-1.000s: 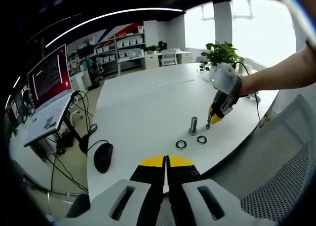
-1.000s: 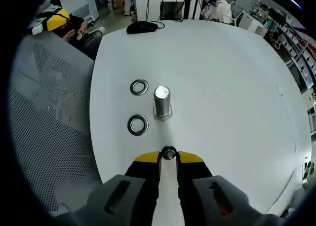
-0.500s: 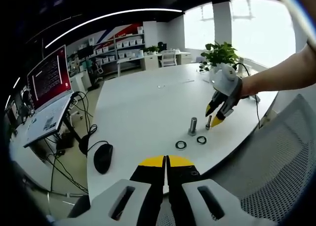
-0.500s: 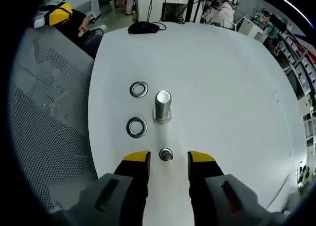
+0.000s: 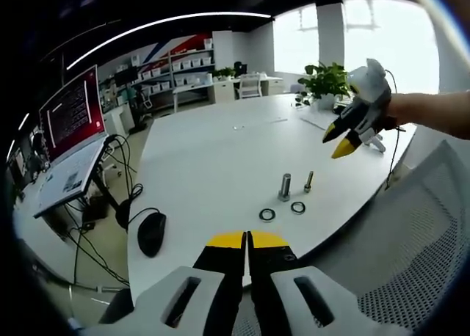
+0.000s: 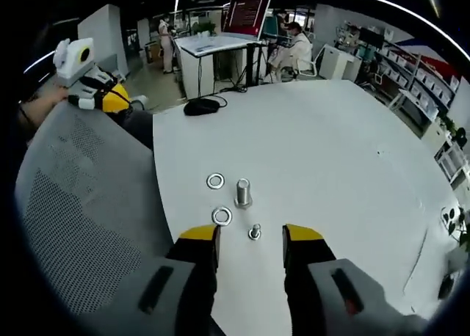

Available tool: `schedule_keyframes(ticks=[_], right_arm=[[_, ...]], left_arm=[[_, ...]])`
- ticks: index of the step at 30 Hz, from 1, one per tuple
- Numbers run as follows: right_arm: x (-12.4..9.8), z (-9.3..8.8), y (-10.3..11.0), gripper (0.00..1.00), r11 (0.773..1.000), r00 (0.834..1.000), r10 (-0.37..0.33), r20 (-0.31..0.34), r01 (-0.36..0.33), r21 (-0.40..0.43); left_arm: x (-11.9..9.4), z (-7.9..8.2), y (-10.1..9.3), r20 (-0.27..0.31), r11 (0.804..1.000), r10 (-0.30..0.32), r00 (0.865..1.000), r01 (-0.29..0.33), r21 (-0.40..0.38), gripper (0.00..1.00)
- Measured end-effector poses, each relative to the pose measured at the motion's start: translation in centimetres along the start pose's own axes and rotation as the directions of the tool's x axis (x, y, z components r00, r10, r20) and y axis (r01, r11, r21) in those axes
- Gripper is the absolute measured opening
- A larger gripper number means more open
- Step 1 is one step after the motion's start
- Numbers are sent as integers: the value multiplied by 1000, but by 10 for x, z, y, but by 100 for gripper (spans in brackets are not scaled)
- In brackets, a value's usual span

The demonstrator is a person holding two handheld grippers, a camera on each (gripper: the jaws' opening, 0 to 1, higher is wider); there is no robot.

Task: Place the washer onto the threaded stud by aligning its center hole with the stud, sliding it down to the base, and recovering from edge contact or off-axis alignment until the washer reaches the visible bottom stop.

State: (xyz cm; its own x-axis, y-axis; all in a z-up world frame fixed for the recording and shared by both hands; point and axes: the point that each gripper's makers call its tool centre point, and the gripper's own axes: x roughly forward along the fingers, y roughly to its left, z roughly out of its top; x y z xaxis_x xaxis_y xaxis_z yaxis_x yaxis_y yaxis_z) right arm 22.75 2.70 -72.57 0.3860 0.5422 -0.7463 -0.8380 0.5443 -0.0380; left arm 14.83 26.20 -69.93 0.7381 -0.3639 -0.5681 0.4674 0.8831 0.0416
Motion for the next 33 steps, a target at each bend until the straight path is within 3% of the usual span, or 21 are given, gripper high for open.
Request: schedule_keyframes(ticks=[15,20,29,31,33], right_arm=[[-61,-17,23,35,988,994,-59,94,45,148],[-76,-21,29,35,972,987,-84,139,50,229],[-94,-36,38,35,951,979,-136,155,85,298],[-98,-37,40,35,931,974,-134,184,60,361],[-102,-39,42,35,927,971,-146,190,67,368]], left_arm=[[0,0,0,-2,1000,-5,1000,5,5,0],[-1,1,-1,3,1000,-7,1000,7,5,0],[-1,1,-1,3,1000,-9,1000,9,7,0],[-1,1,-1,5,1000,-8,1000,8,7,0],[-1,0,-1,1,1000,-9,1000,9,8,0]])
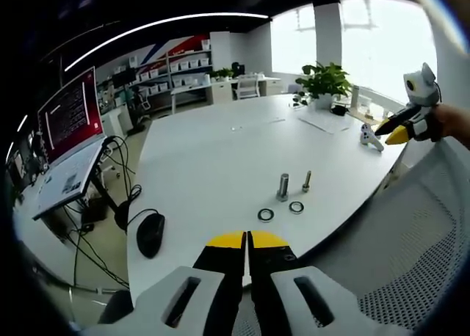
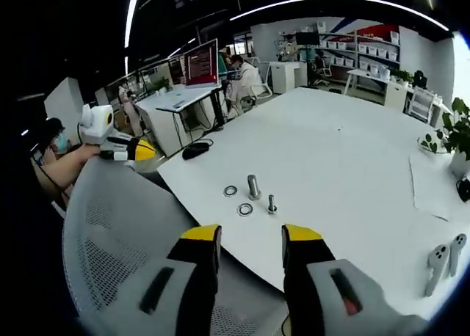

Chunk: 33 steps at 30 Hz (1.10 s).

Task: Place the washer onto the threaded stud by aligning its center hole with the stud, sliding it down to the base, and recovering from edge contact or off-axis alignment until the washer reaches the visible bottom stop.

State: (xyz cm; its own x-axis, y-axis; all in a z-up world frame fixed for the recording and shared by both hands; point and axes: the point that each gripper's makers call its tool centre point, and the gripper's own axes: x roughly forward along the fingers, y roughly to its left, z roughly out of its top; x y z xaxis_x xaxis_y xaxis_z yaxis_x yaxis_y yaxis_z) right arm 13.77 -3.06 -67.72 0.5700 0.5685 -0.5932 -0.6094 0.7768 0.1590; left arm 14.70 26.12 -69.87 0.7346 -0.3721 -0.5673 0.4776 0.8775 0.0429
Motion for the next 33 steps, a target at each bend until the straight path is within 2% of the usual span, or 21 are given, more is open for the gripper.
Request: schedule_keyframes(ticks=[6,9,13,15,19,25,33], right_arm=[[-7,-7,11,33,1000,1000,3,20,-4,29],[-8,-9,18,34,999,1000,8,28,-9,40],[-5,-8,29,34,996,998,25,54,-29,83],[-5,-12,32,34,997,999,22,41,-25,75],[-3,-23,30,34,999,1000,-14,4,14,44],[-6,-30,21,33,994,995,-101,19,100,48],[-6,-31,21,33,989,994,-106,39,101,106]], left_arm=[[0,-1,0,-3,1000,4,1000,-4,1,0],[-2,2,2,17,1000,14,1000,-14,-7,0],[-1,0,1,5,1000,7,1000,-7,-3,0],[-1,-1,1,3,1000,7,1000,-7,-2,0],[-1,-2,0,-2,1000,4,1000,-4,4,0],[-2,-2,1,4,1000,8,1000,-8,-8,0],[-3,-3,2,-3,1000,16,1000,-16,-1,0]])
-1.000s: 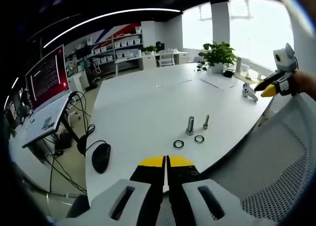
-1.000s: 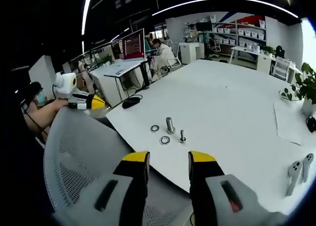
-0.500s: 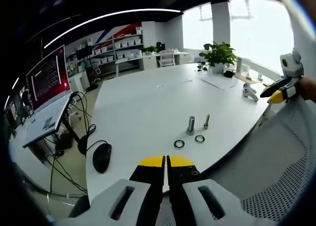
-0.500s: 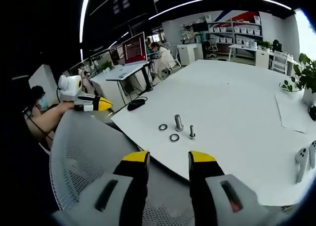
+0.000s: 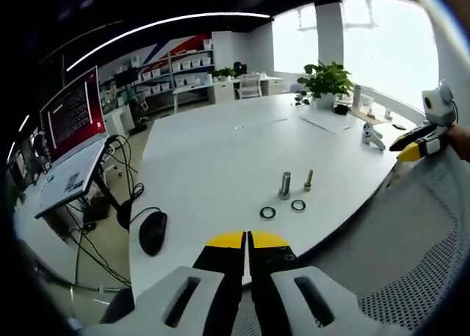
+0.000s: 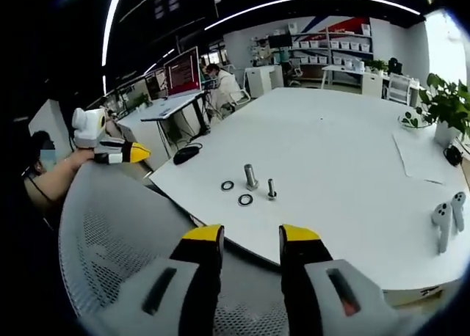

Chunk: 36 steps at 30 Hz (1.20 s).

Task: Place the washer onto the threaded stud by aligning its center hole with the stud, sliding it down to the base, and recovering from edge contact or off-axis alignment until the washer reaches the visible bottom stop.

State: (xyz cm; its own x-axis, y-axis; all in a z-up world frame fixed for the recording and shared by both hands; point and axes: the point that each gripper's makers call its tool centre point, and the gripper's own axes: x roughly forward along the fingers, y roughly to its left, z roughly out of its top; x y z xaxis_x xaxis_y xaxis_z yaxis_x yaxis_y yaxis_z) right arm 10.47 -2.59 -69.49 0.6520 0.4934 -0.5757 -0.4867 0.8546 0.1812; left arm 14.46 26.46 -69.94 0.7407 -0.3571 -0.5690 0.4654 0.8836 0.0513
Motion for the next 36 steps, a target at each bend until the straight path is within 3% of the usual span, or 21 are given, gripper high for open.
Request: schedule_keyframes(ticks=[11,16,17,23,25,26,34,36], right_arm=[[2,-1,-2,33,1000,1000,-28,6,28,-1],[4,-3,-10,33,997,997,-79,10,79,-3],[4,-5,-14,33,994,994,-106,-2,106,-16],[6,-7,-16,33,995,995,-103,-13,103,-7],[7,-8,-17,33,995,995,-102,-17,102,-4],[7,-8,-17,33,995,994,-103,-20,103,-3],[8,-9,-17,32,995,995,-102,-19,102,11],[8,-9,-17,31,995,995,-102,-15,102,16]], left_arm=[[0,-1,1,-6,1000,5,1000,-5,-4,0],[1,-2,1,-16,1000,10,1000,-10,-13,0],[2,-3,0,-27,1000,2,1000,-2,-12,0],[3,0,-8,-17,999,-48,999,48,-8,0],[2,2,-17,-29,991,-106,994,103,-89,0],[2,1,-18,-34,990,-111,993,108,-92,0],[2,8,-16,-59,990,-144,988,144,-13,0],[2,16,-22,-67,975,-205,976,210,75,0]])
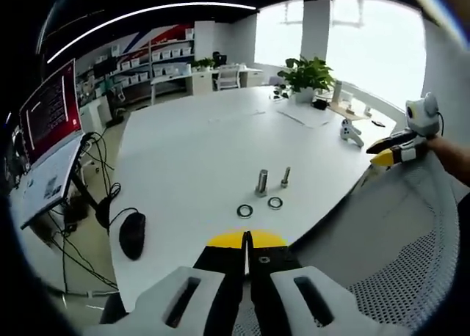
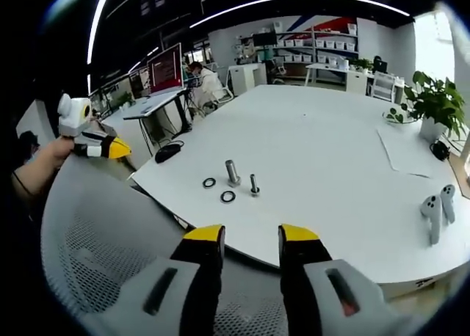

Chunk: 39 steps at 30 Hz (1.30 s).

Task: Place the washer onto the threaded stud by aligning its center hole with the stud, sliding it down to the base, and recovering from edge contact or off-axis alignment until the washer reaches the visible bottom stop.

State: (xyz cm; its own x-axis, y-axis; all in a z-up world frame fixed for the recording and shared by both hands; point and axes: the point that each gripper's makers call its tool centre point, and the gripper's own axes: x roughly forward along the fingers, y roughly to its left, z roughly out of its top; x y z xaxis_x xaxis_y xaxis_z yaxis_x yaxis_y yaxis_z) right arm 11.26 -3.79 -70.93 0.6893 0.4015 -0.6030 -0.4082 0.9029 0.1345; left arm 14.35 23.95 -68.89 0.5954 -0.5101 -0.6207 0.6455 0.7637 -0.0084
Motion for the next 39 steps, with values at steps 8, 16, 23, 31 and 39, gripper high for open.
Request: schedule_keyframes(ticks=[8,16,23,31,39], right_arm=[[0,1,1,31,1000,1000,13,12,-13,14],[1,-5,1,31,1000,1000,11,-29,-10,16],[1,-4,1,30,1000,1000,7,-27,-7,12],[1,-5,0,30,1000,1000,6,-27,-5,17],[1,-6,1,29,1000,999,14,-34,-14,15]], left_arm=[[8,16,-7,-55,985,-51,997,59,161,1],[22,14,-11,-150,950,-93,984,133,284,1],[38,21,-11,-167,944,-118,979,163,285,1],[55,27,-15,-204,915,-144,968,209,346,2],[73,10,-15,-307,867,-132,942,260,425,1]])
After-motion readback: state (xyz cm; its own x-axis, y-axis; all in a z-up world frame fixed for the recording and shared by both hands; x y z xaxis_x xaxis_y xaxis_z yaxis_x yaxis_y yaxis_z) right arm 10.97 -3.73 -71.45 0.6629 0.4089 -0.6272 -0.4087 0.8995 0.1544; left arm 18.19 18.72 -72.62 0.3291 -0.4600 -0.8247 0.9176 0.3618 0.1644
